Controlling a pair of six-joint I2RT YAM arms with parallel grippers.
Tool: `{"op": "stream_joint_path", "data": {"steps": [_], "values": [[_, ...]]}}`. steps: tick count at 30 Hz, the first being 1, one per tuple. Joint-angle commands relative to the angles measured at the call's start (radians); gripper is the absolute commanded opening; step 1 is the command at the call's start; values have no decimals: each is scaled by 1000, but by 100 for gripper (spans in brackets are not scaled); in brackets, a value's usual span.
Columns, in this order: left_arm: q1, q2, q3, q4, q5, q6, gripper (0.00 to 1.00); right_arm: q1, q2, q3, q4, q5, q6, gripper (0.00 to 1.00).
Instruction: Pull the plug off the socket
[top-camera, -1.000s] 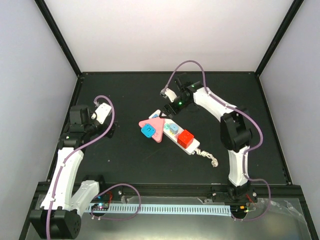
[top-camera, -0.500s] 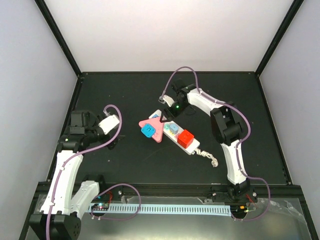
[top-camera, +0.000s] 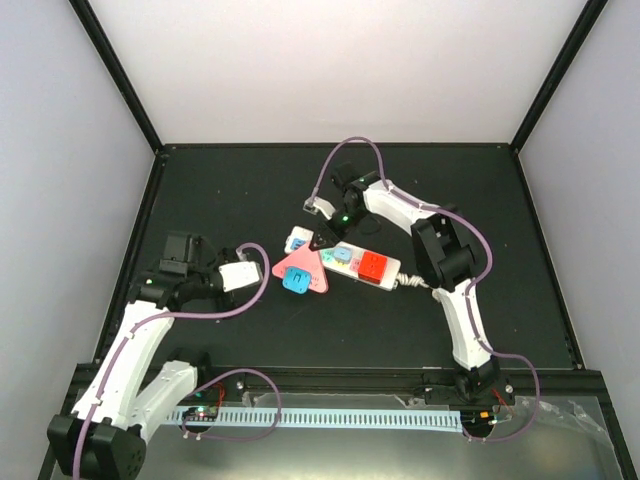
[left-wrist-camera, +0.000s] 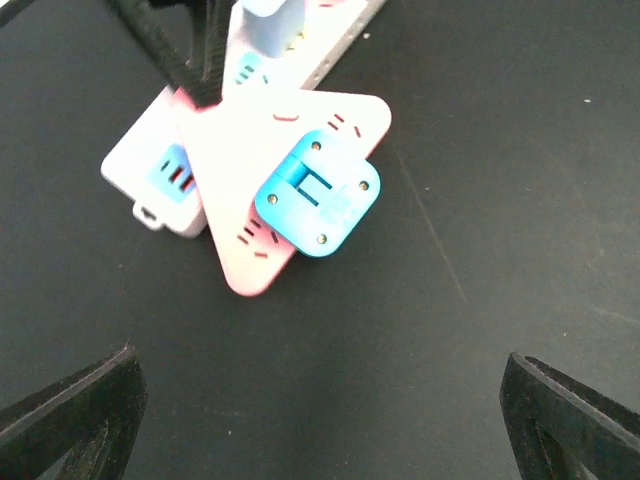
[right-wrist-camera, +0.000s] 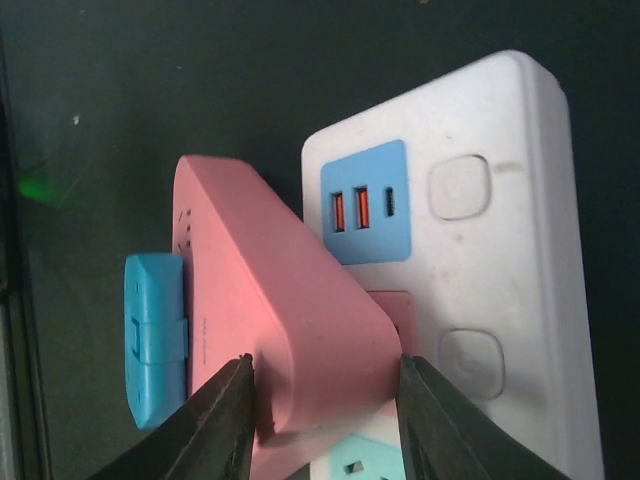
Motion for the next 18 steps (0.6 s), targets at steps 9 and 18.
{"op": "stream_joint_path", "data": {"steps": [9,18], "values": [[-109,15,-22,65,-24,28,99,39,64,80,-80,120,-43,44],[-119,22,-21,78,-25,21,99,38,88,253,-131,144,-31,55]]}}
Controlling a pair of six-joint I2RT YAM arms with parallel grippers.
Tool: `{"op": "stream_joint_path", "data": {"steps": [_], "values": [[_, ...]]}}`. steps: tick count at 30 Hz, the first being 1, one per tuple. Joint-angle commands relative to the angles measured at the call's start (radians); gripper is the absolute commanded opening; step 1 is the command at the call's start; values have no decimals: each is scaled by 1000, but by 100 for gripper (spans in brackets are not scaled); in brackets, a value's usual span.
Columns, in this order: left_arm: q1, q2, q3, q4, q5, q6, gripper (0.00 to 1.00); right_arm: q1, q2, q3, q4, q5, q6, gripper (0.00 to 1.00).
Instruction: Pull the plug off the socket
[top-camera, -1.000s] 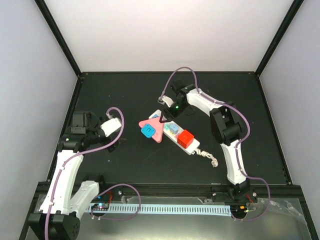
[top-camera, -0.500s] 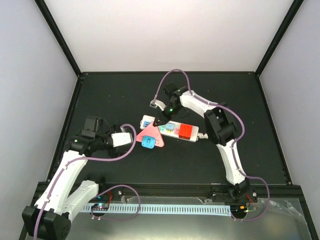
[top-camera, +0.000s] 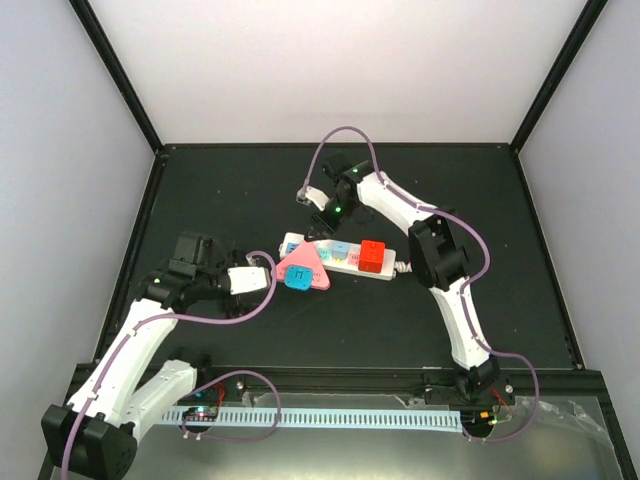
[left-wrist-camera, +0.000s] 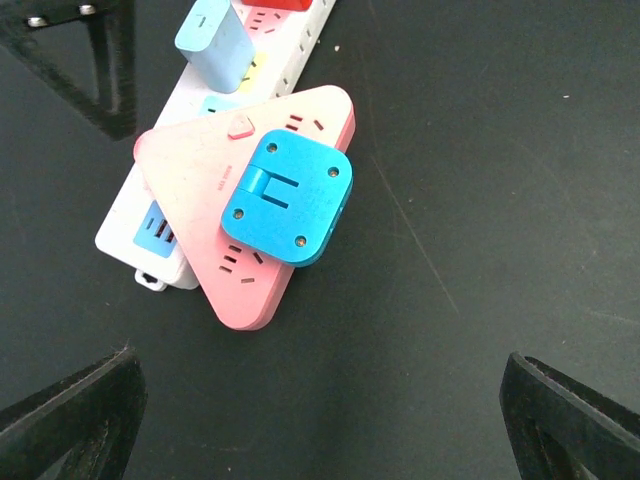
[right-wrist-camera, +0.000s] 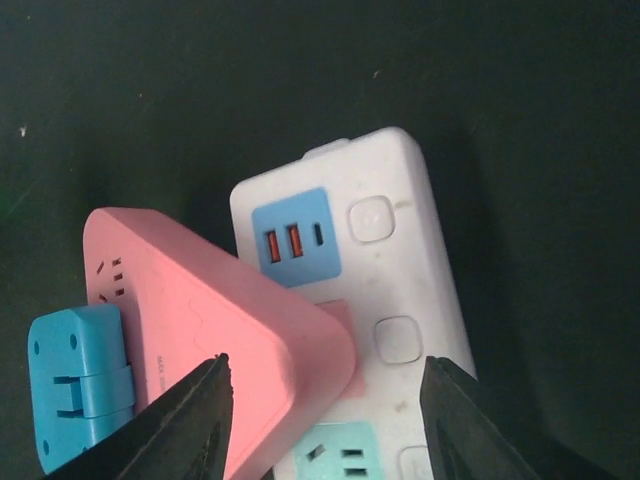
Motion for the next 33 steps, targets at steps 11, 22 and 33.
{"op": "stream_joint_path", "data": {"steps": [11,22,33], "values": [[-42,27,-9,43,-29,19,99,8,131,50,-71,42,-40,49],[-259,111,-58,291,-211,14,84,12,104,-87,-6,25,-64,43],[-421,264,-146,630,-410,88,85,12,115,-114,11,17,-74,42]]}}
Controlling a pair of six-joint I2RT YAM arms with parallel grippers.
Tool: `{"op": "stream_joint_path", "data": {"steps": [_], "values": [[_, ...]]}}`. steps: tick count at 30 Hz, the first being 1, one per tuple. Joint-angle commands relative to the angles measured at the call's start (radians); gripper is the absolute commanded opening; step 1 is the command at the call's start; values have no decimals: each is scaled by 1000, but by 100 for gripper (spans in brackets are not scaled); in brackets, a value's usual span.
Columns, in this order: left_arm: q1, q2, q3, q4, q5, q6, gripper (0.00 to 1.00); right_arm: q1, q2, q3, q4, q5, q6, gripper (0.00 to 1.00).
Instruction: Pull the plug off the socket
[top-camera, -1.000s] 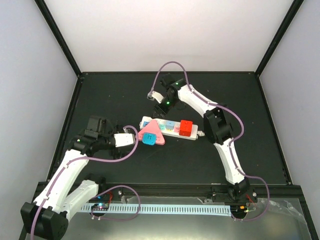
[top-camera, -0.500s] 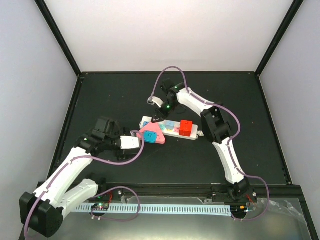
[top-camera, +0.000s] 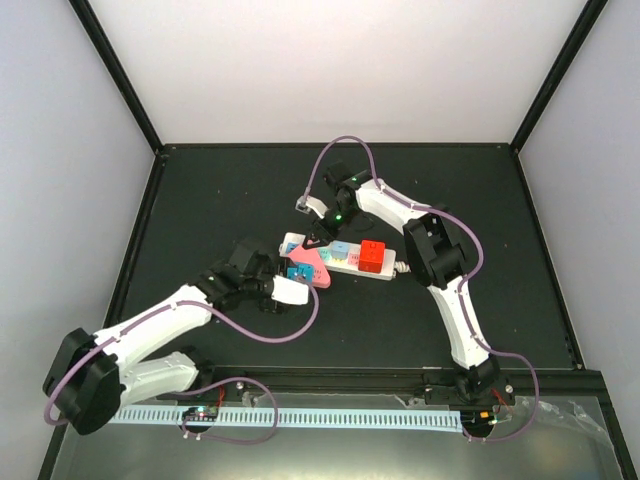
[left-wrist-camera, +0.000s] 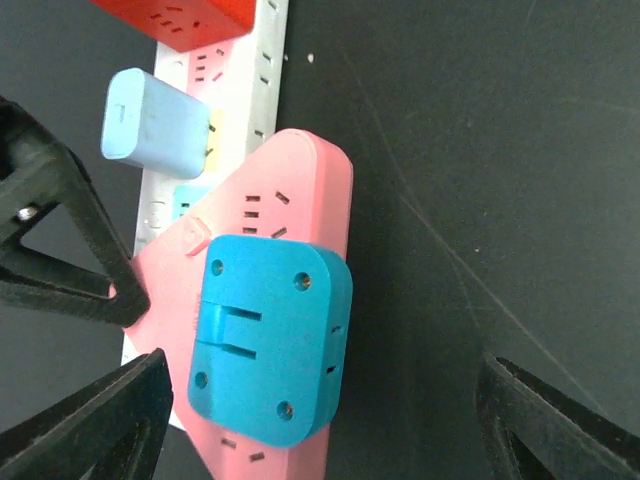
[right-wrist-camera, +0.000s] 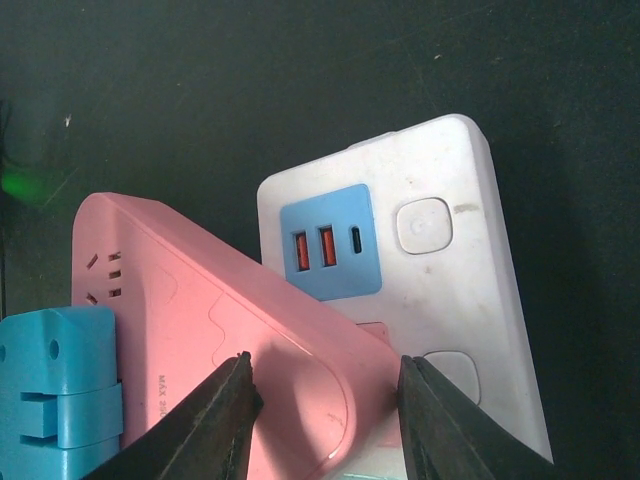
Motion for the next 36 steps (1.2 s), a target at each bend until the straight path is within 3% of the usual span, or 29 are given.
{"op": "stream_joint_path", "data": {"steps": [1,6,14,16,19,22,28,36], "values": [[-44,37,-73,238,-122,71,85,15,77,-54,-59,129,-37,42],[-87,100,-113,383,-253,108,80,15,76,-54,-53,132,-39,42],[-127,178,-107,543,-393,89,60,15,76,-69,-46,138,-54,40],[-126,174,-71,503,-394,73,52,15,74,-79,-41,136,-56,39],[-107,167,11,336,-287,40,40,15,70,-91,-36,128,-60,38],[-91,201,77,216,-229,39,33,16,68,-98,-30,127,-66,38],[-39,282,192,81,-170,21,24,16,60,-120,-19,131,-72,37],[-20,342,242,22,-165,22,24,16,49,-127,-8,129,-73,37]]}}
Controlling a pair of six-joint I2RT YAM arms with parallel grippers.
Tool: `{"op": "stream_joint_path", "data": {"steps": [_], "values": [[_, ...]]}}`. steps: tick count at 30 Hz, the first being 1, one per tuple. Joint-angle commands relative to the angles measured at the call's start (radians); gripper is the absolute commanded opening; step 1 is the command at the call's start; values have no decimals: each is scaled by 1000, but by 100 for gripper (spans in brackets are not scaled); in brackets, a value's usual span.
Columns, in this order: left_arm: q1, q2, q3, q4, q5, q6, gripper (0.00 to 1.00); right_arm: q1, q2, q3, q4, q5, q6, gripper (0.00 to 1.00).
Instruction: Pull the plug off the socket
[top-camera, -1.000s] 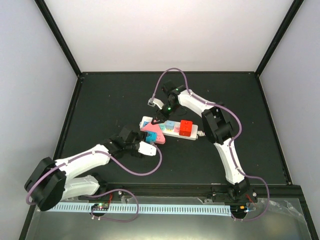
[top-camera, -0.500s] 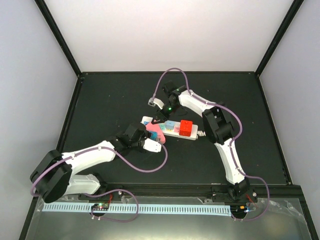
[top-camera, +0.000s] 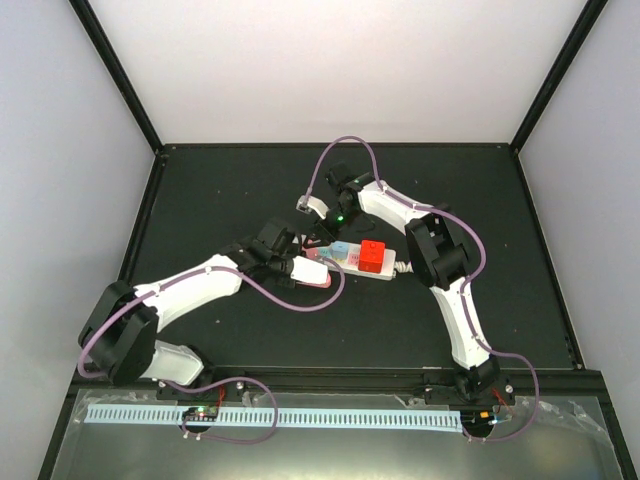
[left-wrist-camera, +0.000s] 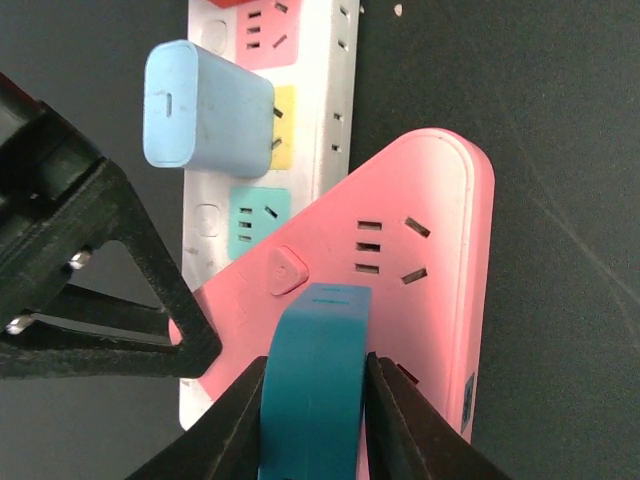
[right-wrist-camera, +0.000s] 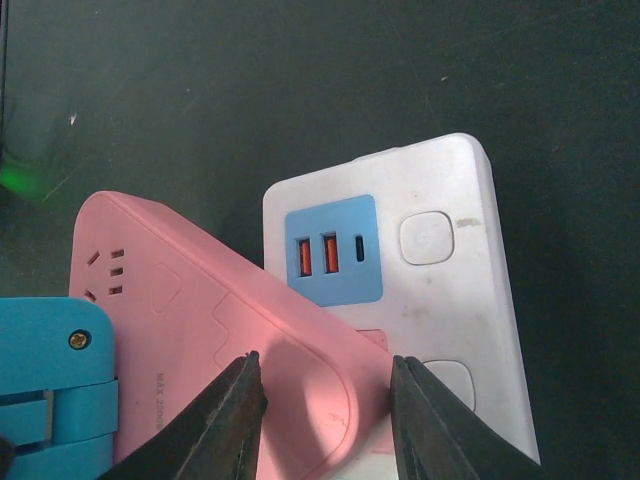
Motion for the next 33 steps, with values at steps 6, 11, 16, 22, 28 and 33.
{"op": "stream_joint_path", "data": {"steps": [6,11,16,22,28,33], "values": [[31,38,83,-86,14,-13,11,22,79,-75,-66,166,-37,38],[34,10,112,-111,35,-36,8,23,66,-102,-47,180,-40,39],[34,-3,116,-135,38,-25,4,32,54,-118,-33,201,-39,39],[34,-6,135,-162,39,-23,2,38,51,-122,-27,215,-40,39],[49,46,215,-252,59,-45,1,44,48,-128,-21,225,-39,39],[56,61,255,-295,70,-46,2,47,45,-133,-17,232,-39,39]]}}
